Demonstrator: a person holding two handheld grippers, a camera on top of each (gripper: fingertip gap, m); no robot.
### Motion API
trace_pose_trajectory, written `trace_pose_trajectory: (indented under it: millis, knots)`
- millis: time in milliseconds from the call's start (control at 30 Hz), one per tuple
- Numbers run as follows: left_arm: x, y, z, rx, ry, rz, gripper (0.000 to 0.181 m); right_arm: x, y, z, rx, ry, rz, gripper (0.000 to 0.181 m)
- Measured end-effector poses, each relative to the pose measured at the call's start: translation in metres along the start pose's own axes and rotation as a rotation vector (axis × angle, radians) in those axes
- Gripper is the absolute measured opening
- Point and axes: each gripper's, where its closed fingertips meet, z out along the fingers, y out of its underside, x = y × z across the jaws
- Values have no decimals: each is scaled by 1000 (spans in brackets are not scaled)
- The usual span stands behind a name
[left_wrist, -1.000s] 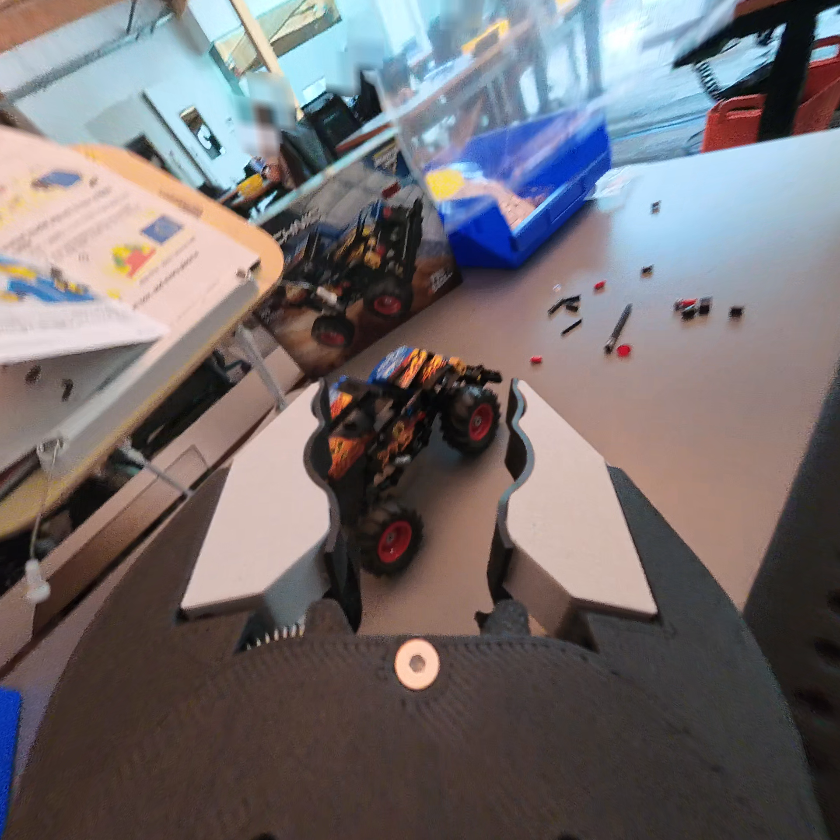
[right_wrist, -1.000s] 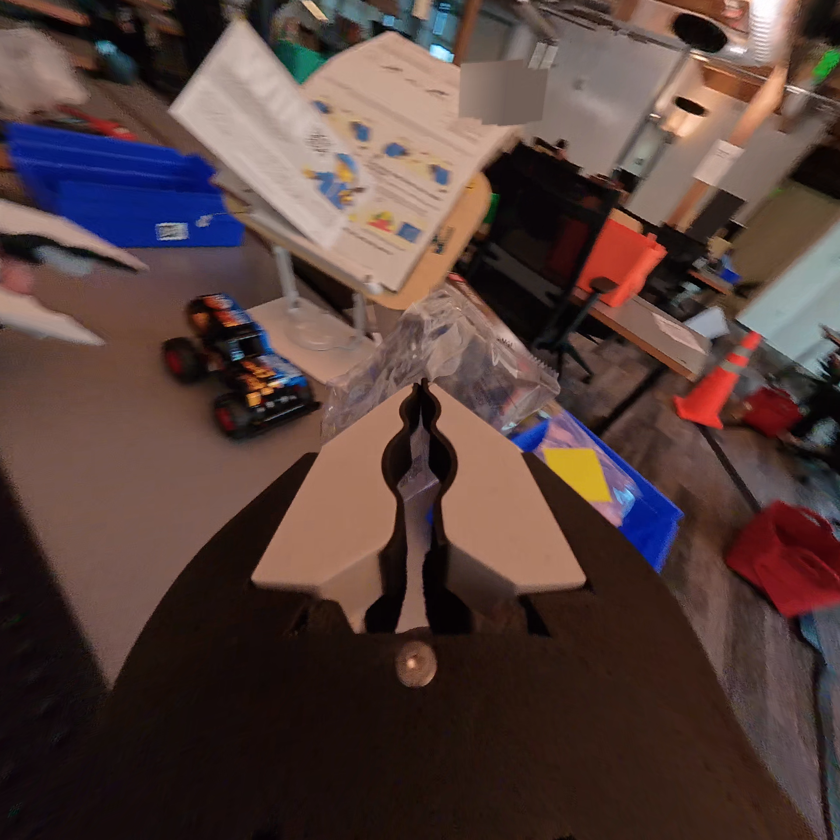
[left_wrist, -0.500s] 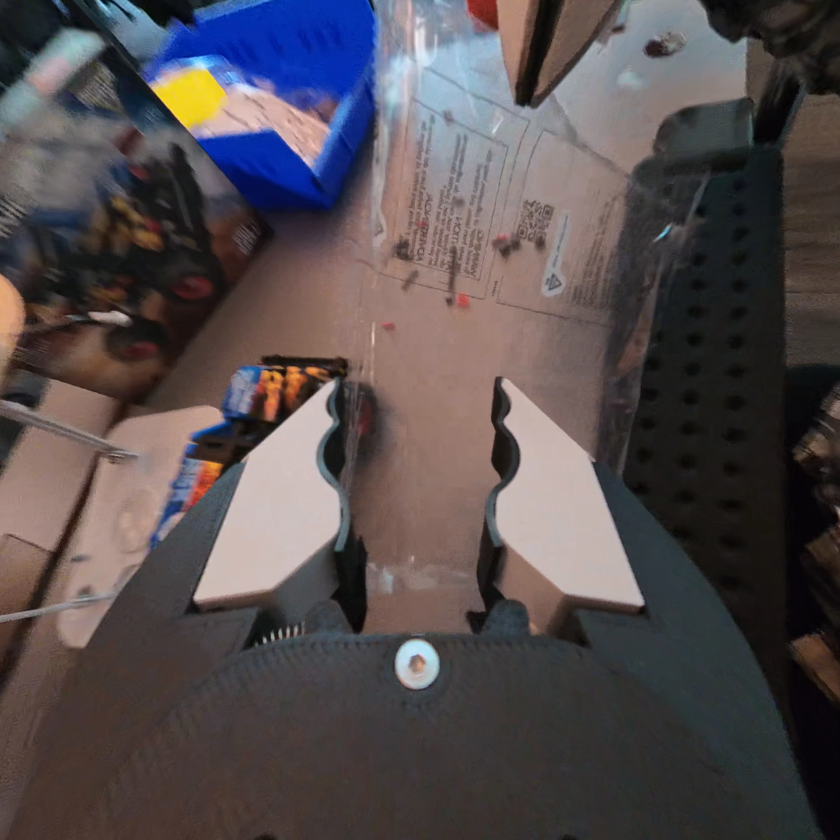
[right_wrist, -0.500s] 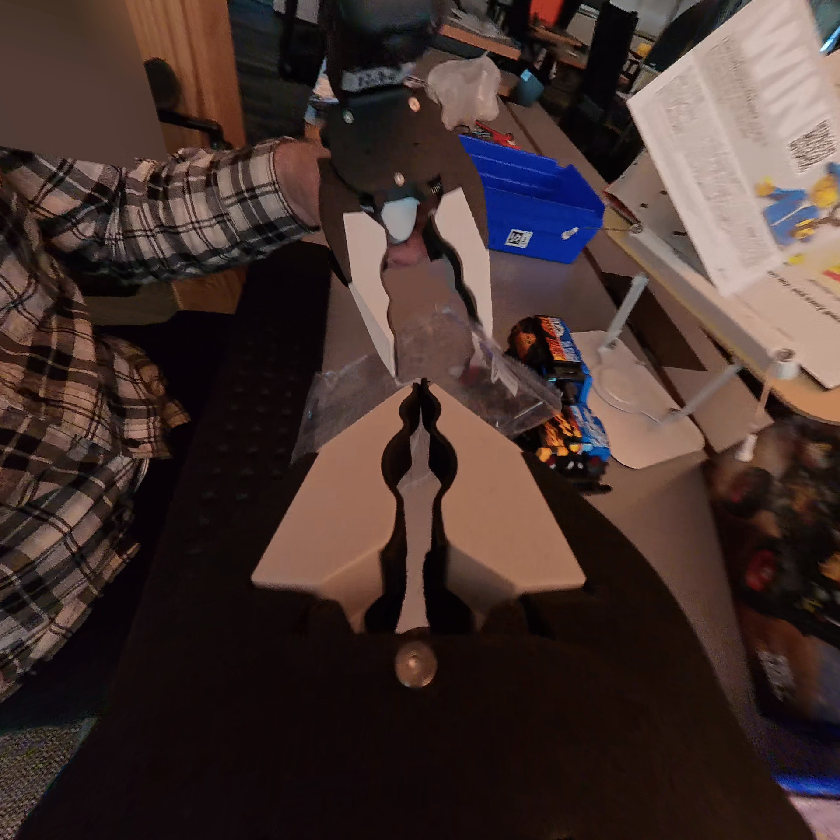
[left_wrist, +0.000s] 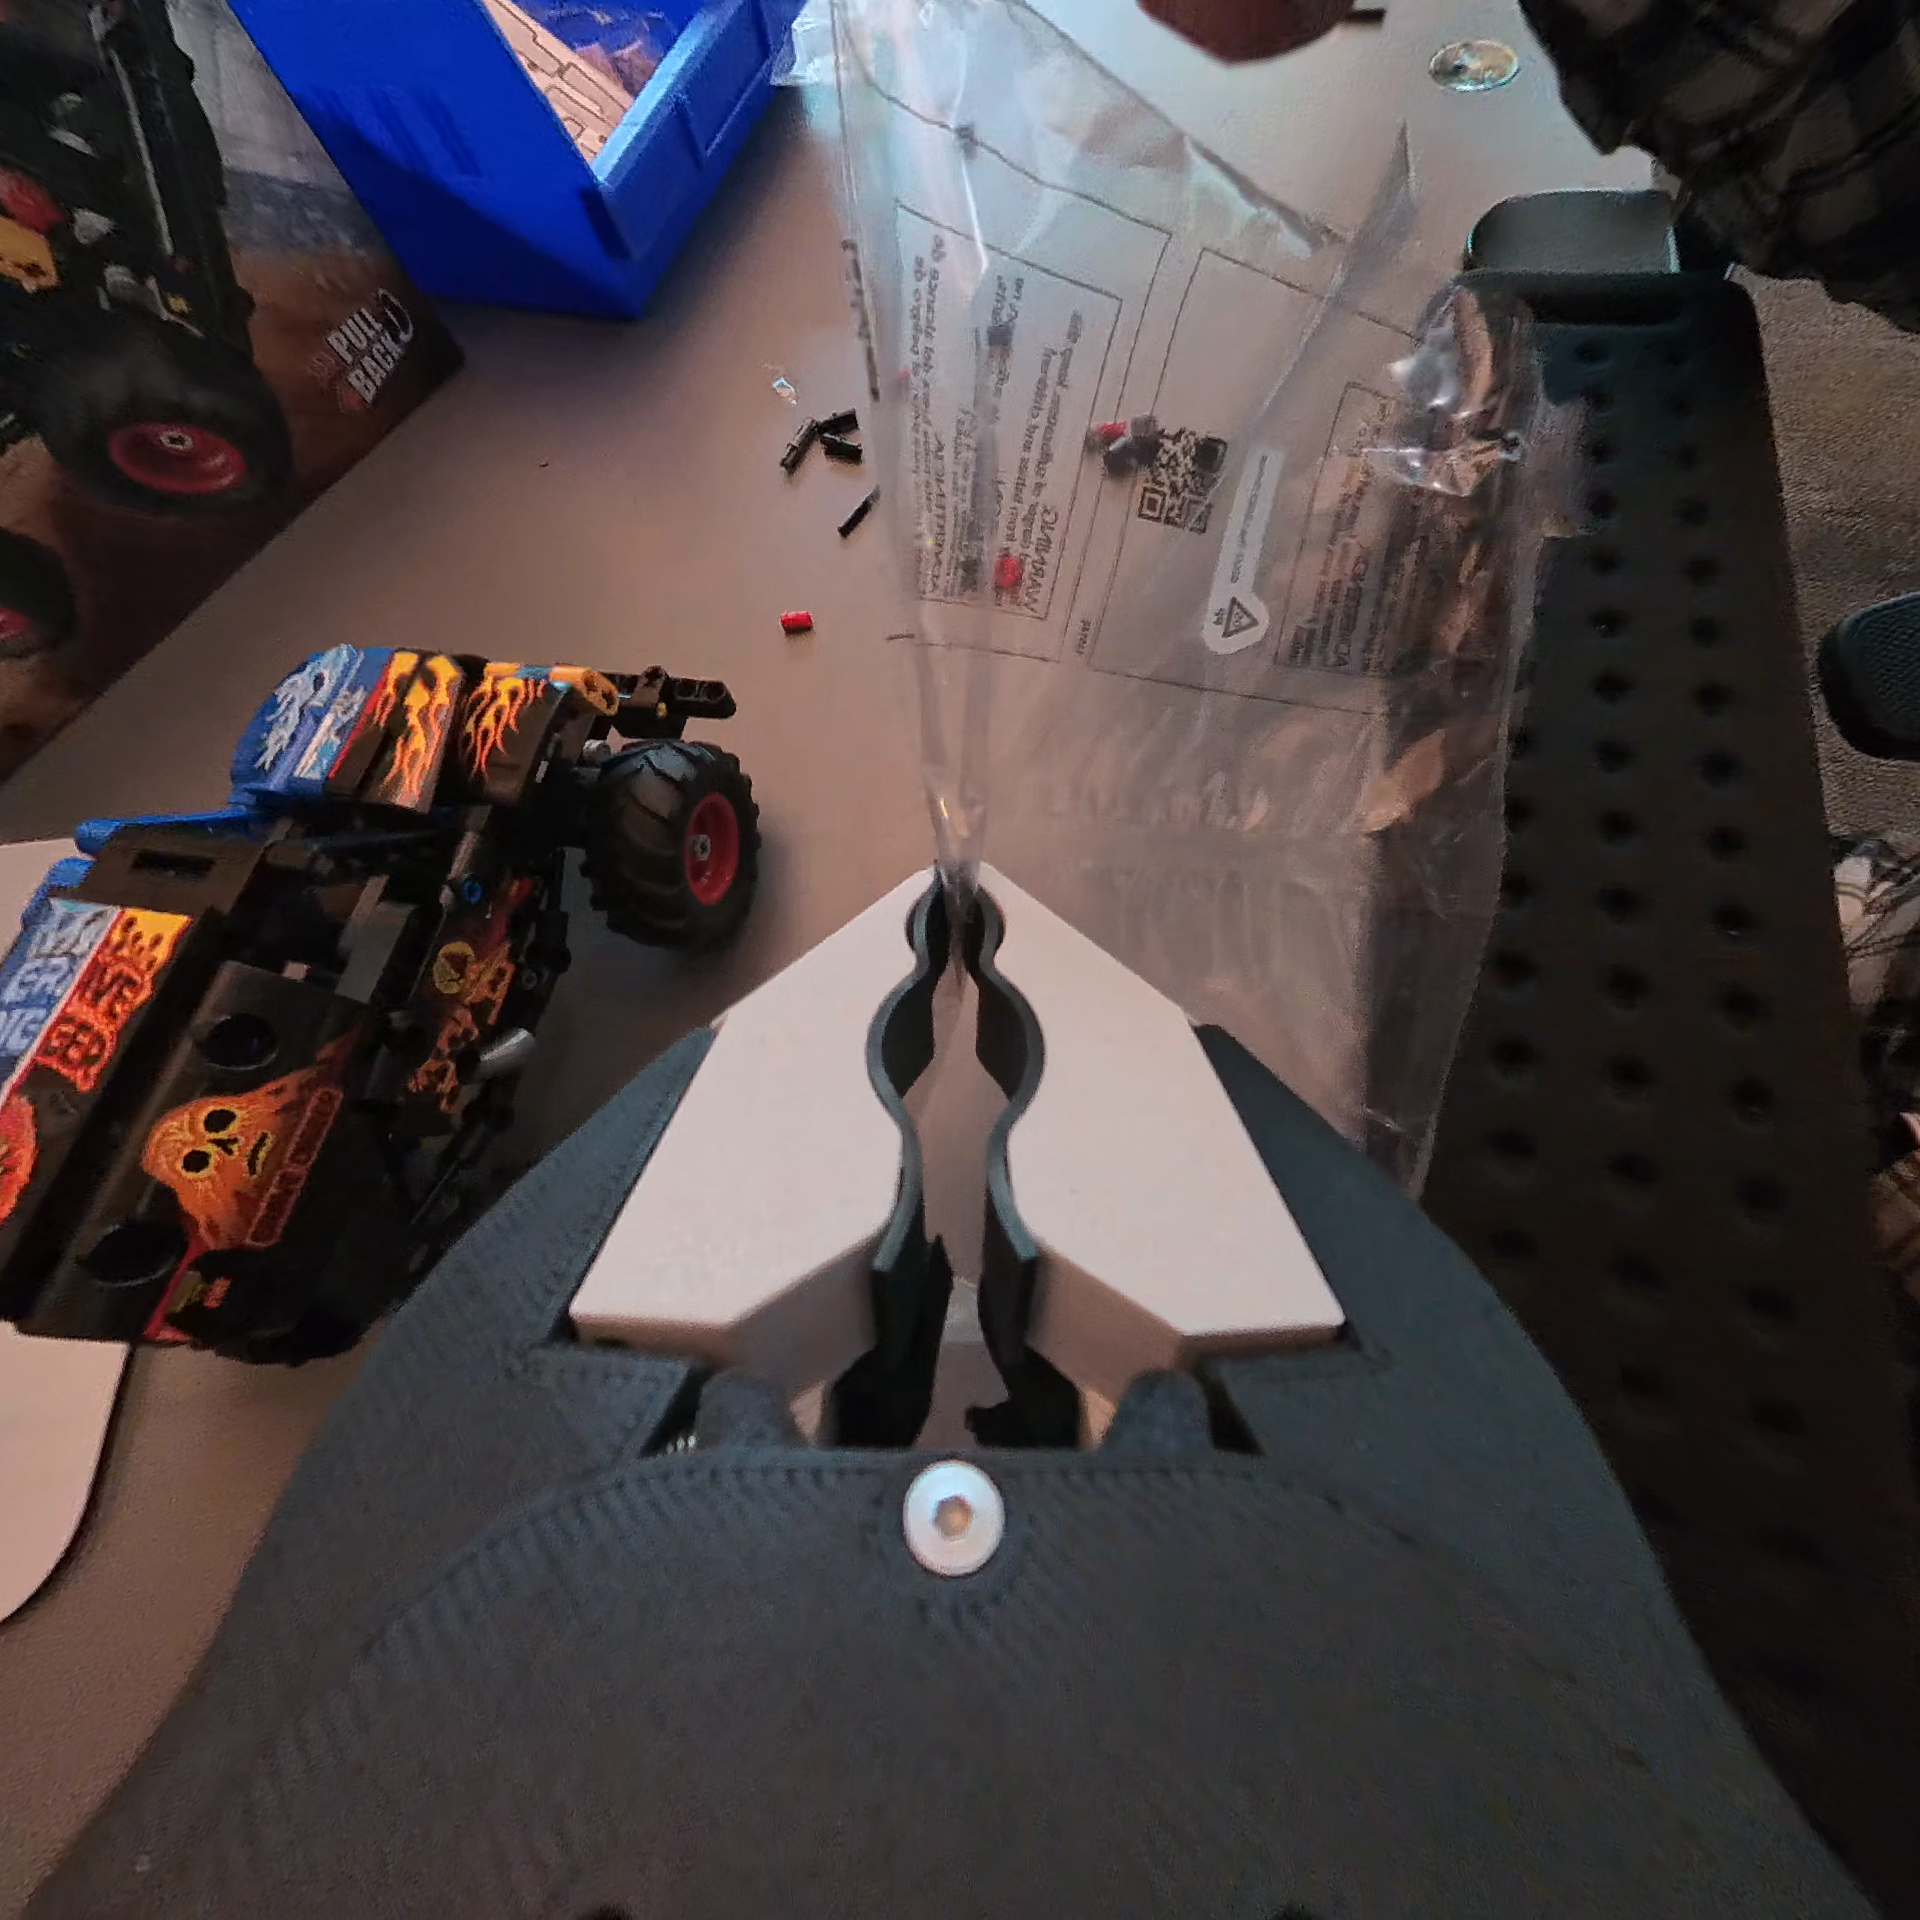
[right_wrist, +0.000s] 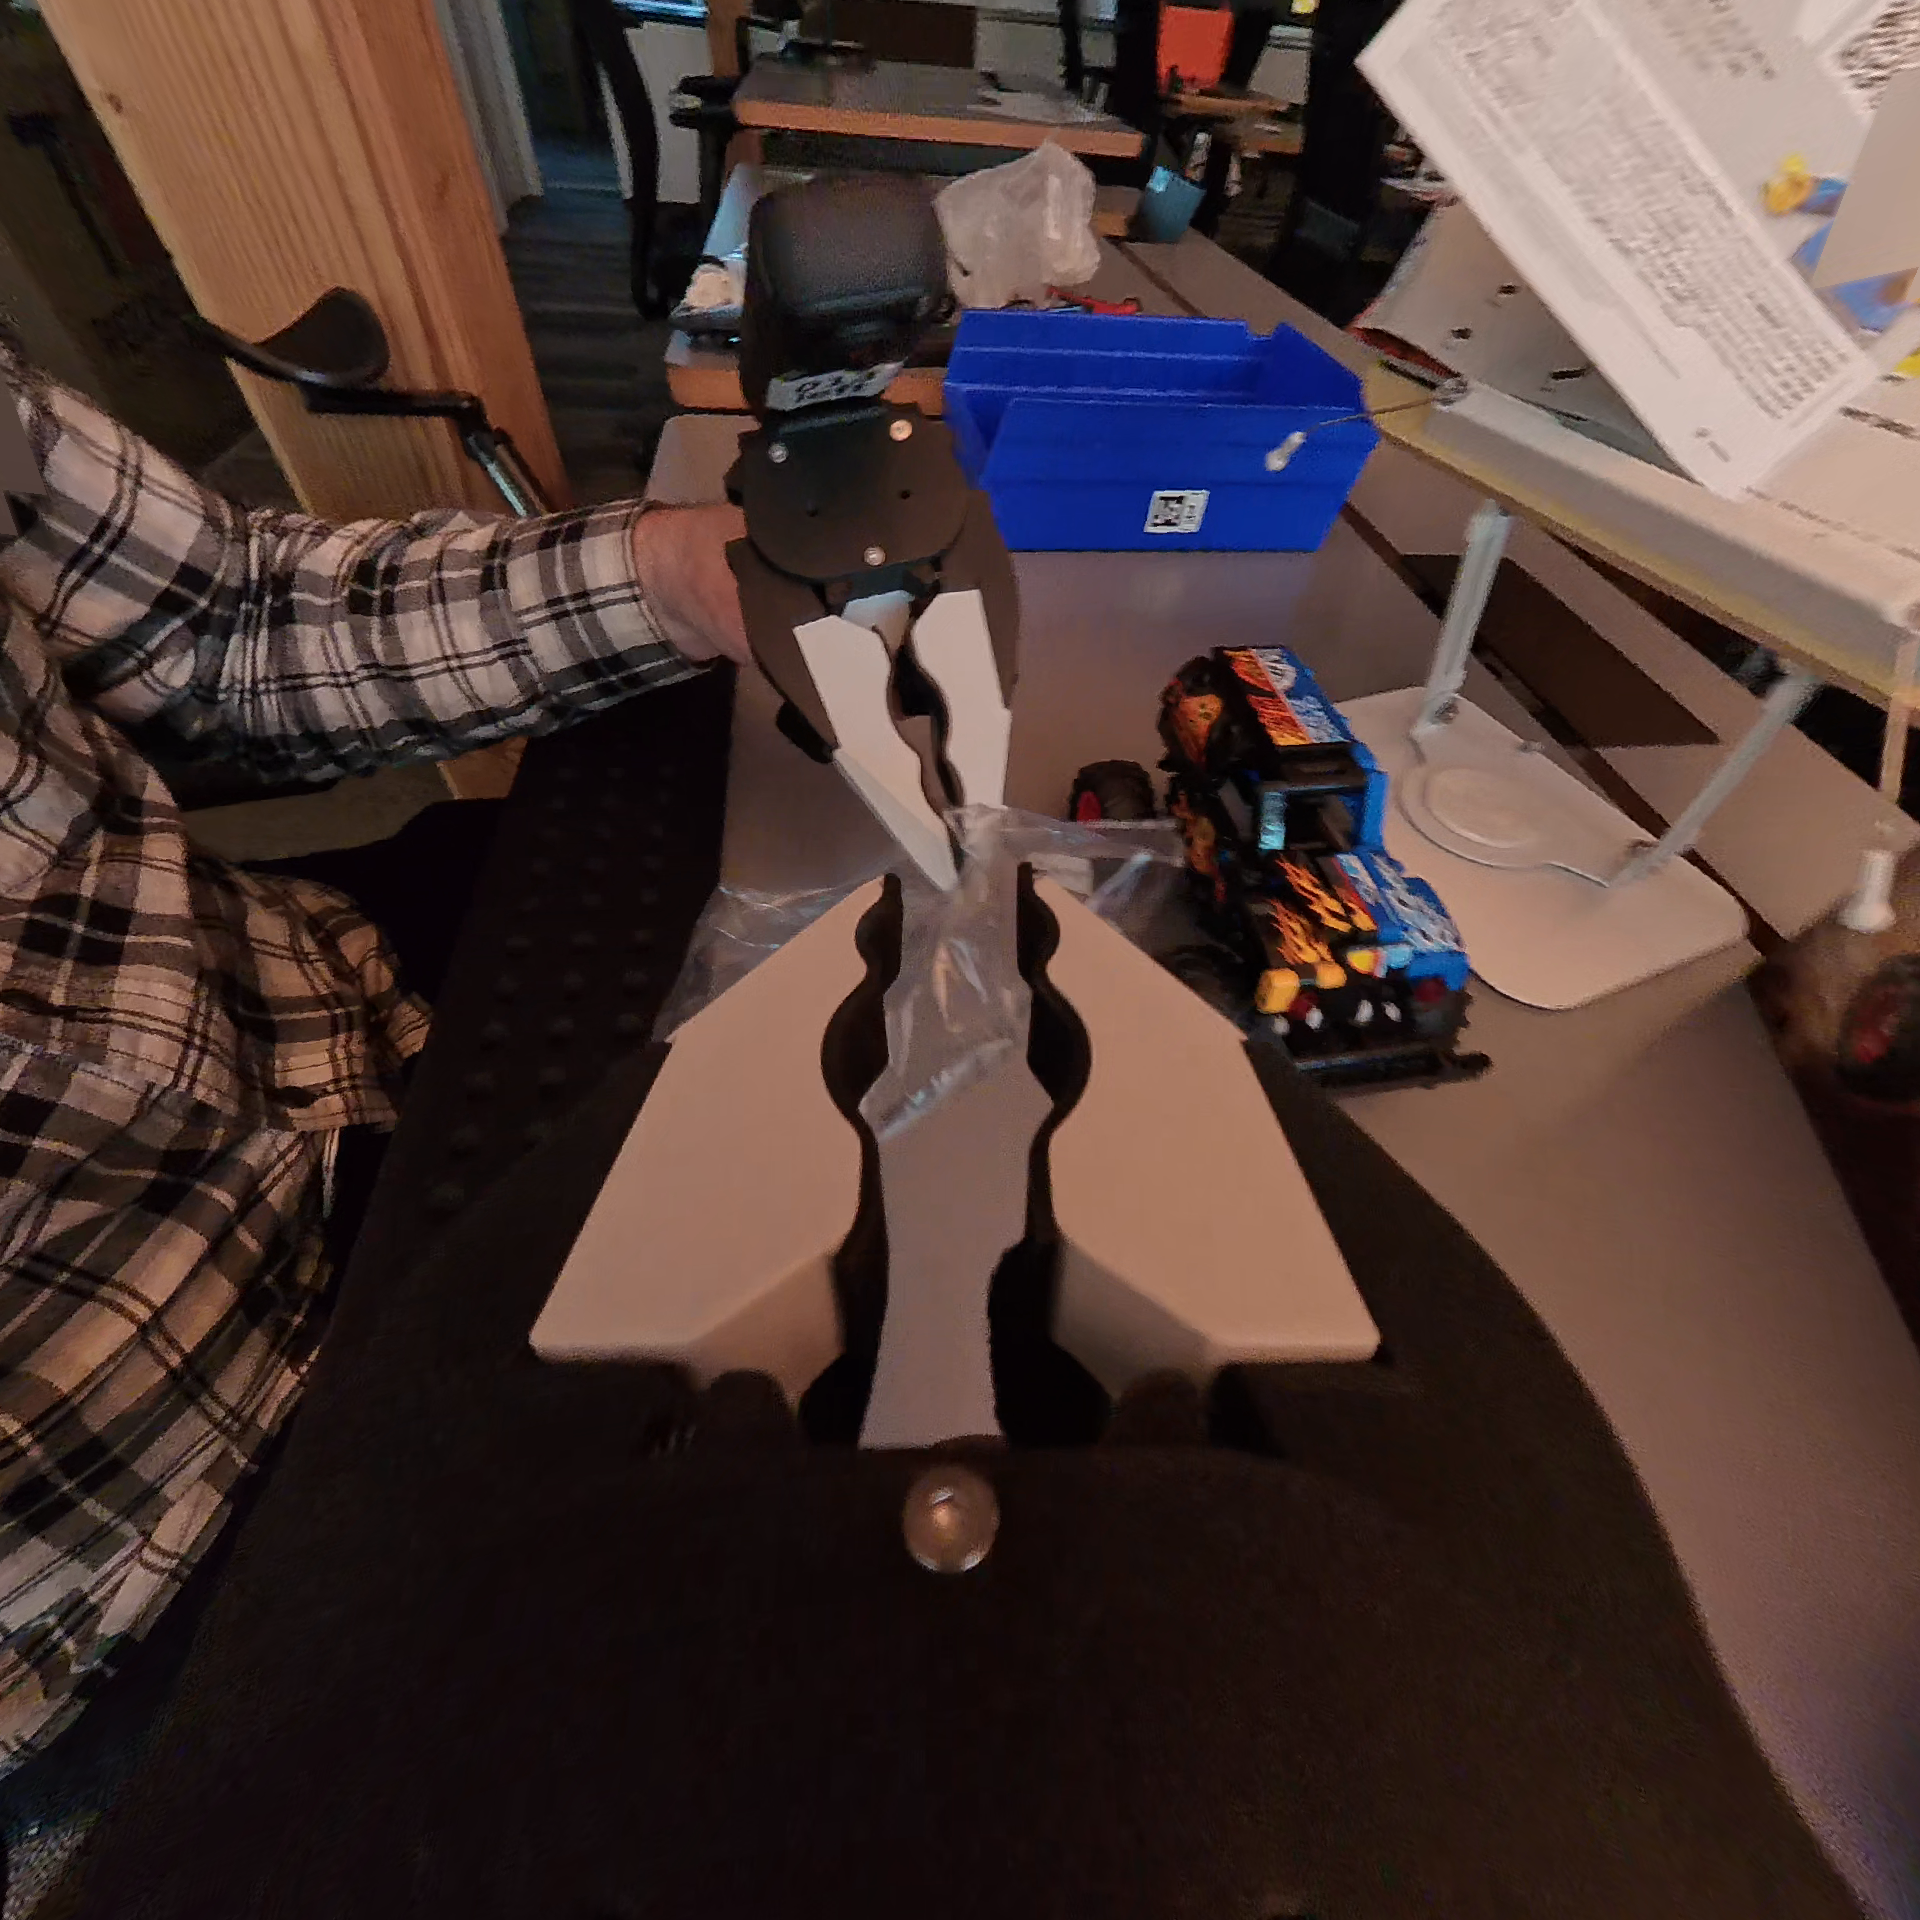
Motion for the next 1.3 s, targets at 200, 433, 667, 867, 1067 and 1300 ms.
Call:
trace_pose_trajectory:
  millis: [200, 433, 667, 867, 1067, 1300]
  knots:
    - [-6, 18, 2, -4, 17, -48, 0, 55, 38, -39, -127, 203, 73, 20]
    - [-9, 27, 5, -23, 30, -91, 0, 96, 107, -48, -362, 313, 159, 23]
    - [-12, 31, 7, -37, 27, -143, 0, 71, 108, -31, -337, 203, 214, 28]
    - [-18, 18, 1, -12, -24, -164, 0, 8, 53, -9, -142, 40, 289, 54]
    - [-15, 6, -5, -5, -34, -176, 0, 7, 71, 17, -206, 74, 321, 0]
    - [-4, -2, -24, 53, 53, -207, 7, 6, 56, 14, -223, 130, 216, 0]
